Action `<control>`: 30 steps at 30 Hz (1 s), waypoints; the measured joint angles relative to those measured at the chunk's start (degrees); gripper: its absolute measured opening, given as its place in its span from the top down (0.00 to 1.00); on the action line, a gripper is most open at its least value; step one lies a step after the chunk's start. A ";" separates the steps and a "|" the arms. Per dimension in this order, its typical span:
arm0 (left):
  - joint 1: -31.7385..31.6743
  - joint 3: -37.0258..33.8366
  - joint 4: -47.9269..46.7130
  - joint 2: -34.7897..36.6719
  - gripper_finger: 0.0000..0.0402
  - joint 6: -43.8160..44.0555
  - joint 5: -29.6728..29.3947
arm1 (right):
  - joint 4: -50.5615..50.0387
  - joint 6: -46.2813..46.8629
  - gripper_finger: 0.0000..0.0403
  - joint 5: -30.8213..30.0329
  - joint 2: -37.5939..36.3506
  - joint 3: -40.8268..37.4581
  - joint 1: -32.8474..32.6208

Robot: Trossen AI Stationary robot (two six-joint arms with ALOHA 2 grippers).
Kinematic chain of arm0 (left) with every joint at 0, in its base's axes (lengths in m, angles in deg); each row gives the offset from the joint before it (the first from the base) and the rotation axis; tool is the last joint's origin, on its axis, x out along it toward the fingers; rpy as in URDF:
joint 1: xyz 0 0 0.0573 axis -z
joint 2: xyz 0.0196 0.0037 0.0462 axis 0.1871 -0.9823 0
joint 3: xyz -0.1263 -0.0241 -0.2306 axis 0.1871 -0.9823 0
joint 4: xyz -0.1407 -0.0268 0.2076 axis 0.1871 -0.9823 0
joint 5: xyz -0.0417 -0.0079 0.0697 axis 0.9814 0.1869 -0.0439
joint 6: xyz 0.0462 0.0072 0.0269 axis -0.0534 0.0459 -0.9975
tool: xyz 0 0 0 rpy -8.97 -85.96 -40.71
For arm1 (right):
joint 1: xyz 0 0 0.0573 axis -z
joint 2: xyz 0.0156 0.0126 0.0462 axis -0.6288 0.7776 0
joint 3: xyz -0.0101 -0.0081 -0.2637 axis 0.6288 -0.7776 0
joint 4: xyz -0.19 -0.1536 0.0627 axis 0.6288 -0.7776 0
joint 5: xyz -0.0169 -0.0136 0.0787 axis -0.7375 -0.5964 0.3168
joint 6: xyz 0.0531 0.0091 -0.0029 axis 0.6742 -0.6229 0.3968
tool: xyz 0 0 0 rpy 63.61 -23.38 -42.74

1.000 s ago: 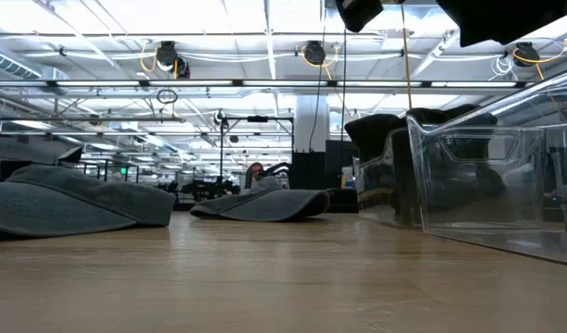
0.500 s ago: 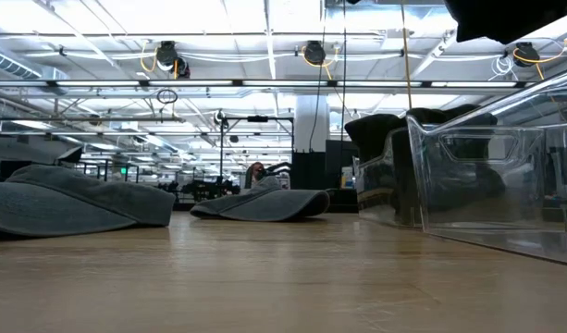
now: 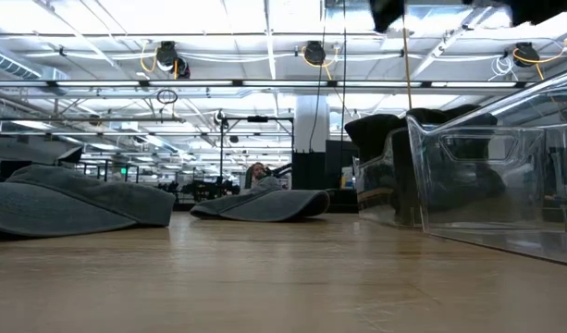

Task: Pick & Place hat
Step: Put the left blue cap into the bottom transparent bin

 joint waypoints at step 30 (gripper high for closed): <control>-27.44 -31.59 44.88 3.64 0.42 17.54 33.11 | 30.24 -48.71 1.00 -41.06 -12.14 -3.57 -2.72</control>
